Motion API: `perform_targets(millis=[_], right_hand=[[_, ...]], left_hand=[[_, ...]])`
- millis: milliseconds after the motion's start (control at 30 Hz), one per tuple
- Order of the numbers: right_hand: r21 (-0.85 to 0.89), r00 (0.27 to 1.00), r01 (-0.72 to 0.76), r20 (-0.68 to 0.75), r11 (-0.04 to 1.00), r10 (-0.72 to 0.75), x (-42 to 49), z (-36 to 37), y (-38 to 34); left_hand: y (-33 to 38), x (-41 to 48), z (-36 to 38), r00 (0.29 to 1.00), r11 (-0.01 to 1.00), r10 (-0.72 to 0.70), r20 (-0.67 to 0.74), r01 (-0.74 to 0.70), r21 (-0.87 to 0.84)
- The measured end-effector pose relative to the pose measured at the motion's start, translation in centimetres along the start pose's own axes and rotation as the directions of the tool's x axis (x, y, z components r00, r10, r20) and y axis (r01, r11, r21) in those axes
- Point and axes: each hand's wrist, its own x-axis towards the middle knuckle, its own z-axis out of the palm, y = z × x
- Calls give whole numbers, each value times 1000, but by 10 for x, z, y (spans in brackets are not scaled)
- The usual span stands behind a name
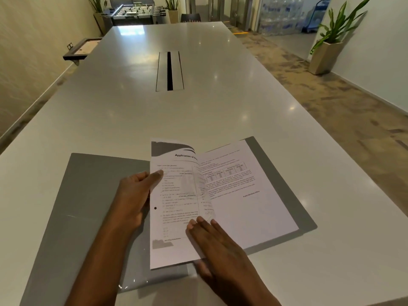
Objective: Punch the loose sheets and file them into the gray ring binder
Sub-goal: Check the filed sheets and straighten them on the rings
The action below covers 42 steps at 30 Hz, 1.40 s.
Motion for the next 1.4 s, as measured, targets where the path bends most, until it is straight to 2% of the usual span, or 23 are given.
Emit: perform_targets(millis=[67,133,167,233,300,367,467,633,833,933,1033,1067,1133,1200,1267,1333,1400], right_hand=[[16,1000,-22,-9,1000,22,-7,-4,0],[169,966,-231,-78,958,246,-17,-5,5],[209,918,-333,-149,919,367,-23,-3,9],[123,783,-555,-258,823,566,-34,2,21],[32,652,-735,-240,678,719,-38,5,31],[-26,581,-809,-191,588,791,-42,8,34],[-103,527,-850,-148,517,837,-44,14,35],[-115,529,-848,-158,517,834,-45,24,39],[-1,564,-820,-167,572,809,-42,23,37],[209,555,-800,-100,563,826,-34,19,32],[475,646,-594,-198,649,737,-24,6,22],[557,649,-510,-252,656,718,-19,-2,17],[670,587,-388,-351,633,730,-12,-16,14],[774,481,-306,-376,554,792,-4,-29,18],[781,414,-296,-414,550,811,1,-37,25],[704,414,-292,-518,648,749,3,-41,32],[629,480,-245,-582,737,656,3,-43,32]], left_hand=[[-1,-1,0,999,1000,-10,-41,11,27],[-3,-2,-3,997,1000,-26,-71,26,11],[-3,-3,-6,996,1000,-30,-87,30,3],[-7,-3,-11,994,999,-34,-107,33,-9],[-9,-4,-14,993,999,-38,-113,36,-19],[-10,-5,-15,992,999,-41,-121,39,-22],[-9,-7,-14,990,999,-38,-135,37,-13],[-9,-6,-13,990,1000,-20,-141,22,16],[-9,-8,-13,990,999,-6,-142,12,41],[-10,-8,-12,990,998,8,-140,0,58],[-11,-7,-13,991,997,20,-136,-10,74],[-11,-7,-13,991,997,20,-136,-10,76],[-12,-7,-13,990,997,20,-136,-10,73],[-12,-6,-14,991,998,20,-135,-10,70],[-13,-6,-14,991,998,20,-130,-11,68],[-15,-5,-14,992,998,22,-127,-14,65],[-16,-4,-14,992,999,24,-125,-18,51]])
